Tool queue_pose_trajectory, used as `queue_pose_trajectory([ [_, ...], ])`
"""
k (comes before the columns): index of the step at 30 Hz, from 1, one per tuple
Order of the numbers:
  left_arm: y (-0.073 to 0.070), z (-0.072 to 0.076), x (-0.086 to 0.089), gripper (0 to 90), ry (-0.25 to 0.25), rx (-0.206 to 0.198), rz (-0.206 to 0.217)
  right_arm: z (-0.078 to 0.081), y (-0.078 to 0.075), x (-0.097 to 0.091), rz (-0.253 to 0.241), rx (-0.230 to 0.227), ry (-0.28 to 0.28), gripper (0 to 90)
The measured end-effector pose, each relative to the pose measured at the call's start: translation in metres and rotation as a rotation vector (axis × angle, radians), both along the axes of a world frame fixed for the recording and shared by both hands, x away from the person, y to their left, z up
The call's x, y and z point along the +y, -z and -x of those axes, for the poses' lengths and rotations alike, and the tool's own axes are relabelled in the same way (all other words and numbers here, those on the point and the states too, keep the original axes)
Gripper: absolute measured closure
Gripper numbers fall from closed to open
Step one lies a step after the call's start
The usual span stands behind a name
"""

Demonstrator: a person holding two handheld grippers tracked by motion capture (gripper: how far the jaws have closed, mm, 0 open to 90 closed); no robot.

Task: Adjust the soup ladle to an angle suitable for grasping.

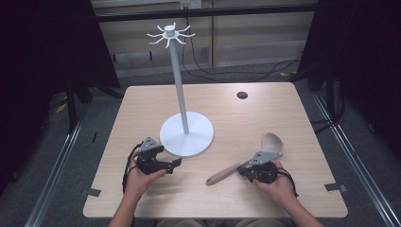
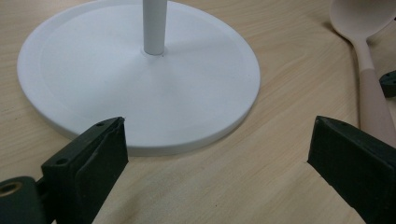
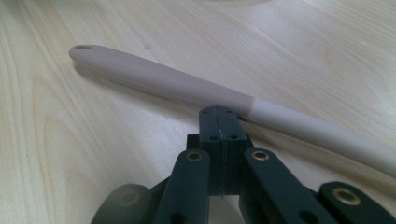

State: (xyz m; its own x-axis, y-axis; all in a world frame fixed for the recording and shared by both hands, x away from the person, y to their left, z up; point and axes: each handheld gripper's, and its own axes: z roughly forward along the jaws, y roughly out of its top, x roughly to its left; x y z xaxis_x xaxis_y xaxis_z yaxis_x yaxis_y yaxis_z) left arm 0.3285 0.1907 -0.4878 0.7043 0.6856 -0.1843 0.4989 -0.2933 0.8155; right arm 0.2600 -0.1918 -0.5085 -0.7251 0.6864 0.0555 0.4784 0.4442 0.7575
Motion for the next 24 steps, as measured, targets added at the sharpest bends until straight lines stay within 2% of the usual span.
queue_pose_trajectory([
  [8, 0.001, -0.001, 0.0, 4.5, 0.0, 0.004, 0.0, -0.005, 0.0, 0.007, 0.007, -0.01, 0.033, 90.0],
  [14, 0.001, -0.001, 0.001, 4.6, -0.004, 0.002, -0.002, -0.01, 0.0, 0.012, 0.009, -0.006, 0.059, 90.0],
  [20, 0.001, -0.002, 0.002, 4.7, -0.004, -0.001, -0.006, -0.018, 0.001, 0.015, -0.014, 0.011, 0.076, 90.0],
  [24, 0.001, -0.002, 0.002, 4.7, -0.006, 0.003, 0.002, -0.021, 0.001, 0.018, -0.004, 0.007, 0.087, 90.0],
])
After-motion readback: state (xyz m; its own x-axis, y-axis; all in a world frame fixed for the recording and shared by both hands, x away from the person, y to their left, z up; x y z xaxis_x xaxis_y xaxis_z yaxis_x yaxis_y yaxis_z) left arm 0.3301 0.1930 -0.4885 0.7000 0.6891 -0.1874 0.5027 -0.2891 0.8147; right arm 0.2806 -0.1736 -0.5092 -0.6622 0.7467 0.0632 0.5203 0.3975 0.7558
